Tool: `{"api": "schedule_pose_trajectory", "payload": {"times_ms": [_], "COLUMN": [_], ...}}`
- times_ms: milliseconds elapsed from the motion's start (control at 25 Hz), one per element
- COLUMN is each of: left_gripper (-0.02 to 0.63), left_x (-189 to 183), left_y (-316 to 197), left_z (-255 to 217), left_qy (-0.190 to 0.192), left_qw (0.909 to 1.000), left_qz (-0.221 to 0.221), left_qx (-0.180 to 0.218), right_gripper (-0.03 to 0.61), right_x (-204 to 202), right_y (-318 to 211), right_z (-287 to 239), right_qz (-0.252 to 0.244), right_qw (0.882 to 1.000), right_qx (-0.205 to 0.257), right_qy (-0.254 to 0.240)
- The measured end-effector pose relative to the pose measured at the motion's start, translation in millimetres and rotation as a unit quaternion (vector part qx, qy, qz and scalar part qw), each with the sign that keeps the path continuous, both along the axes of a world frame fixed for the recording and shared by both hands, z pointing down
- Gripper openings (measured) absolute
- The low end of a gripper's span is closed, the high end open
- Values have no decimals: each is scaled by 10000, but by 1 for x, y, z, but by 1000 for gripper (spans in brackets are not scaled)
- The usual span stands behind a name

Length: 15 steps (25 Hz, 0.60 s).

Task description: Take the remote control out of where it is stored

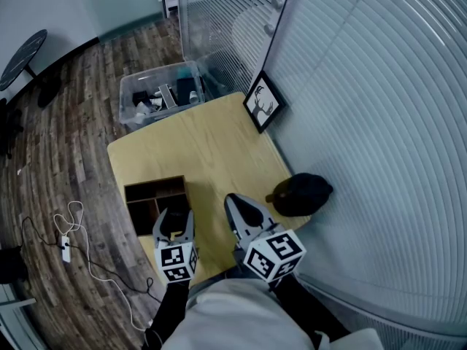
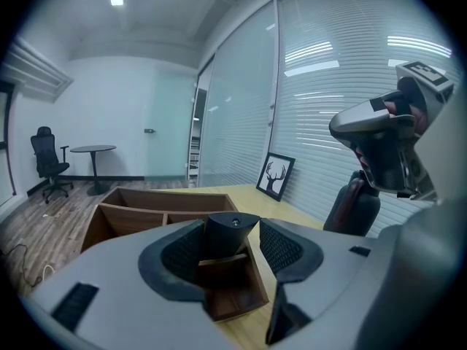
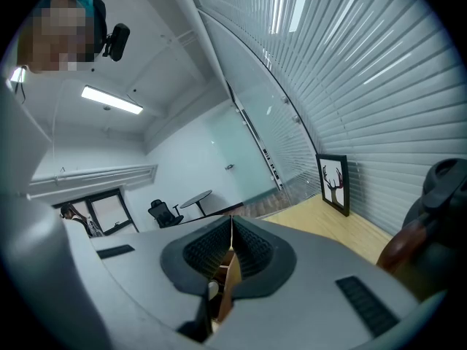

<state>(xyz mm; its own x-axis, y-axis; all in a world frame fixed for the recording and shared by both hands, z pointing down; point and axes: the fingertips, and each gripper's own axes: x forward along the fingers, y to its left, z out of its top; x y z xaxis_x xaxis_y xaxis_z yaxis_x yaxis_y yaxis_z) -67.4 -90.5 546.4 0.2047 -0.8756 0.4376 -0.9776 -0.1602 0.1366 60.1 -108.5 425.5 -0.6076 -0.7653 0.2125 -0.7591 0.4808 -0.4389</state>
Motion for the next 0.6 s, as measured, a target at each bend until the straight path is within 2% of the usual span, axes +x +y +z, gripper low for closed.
{"api": "schedule_pose_trajectory", "payload": {"times_ms": [600], "left_gripper": [239], "left_x": [0], "left_y": [-2], "left_z": [-1], "left_qy": [50], "left_qw": [10000], "left_qz": [8], "left_qx": [15], "right_gripper": [5], "right_x": [1], "right_y": [-2], "right_z": [0], "right_qz": [42], "right_qw": [10000], "right_qx": [-58], "right_qy": [15]}}
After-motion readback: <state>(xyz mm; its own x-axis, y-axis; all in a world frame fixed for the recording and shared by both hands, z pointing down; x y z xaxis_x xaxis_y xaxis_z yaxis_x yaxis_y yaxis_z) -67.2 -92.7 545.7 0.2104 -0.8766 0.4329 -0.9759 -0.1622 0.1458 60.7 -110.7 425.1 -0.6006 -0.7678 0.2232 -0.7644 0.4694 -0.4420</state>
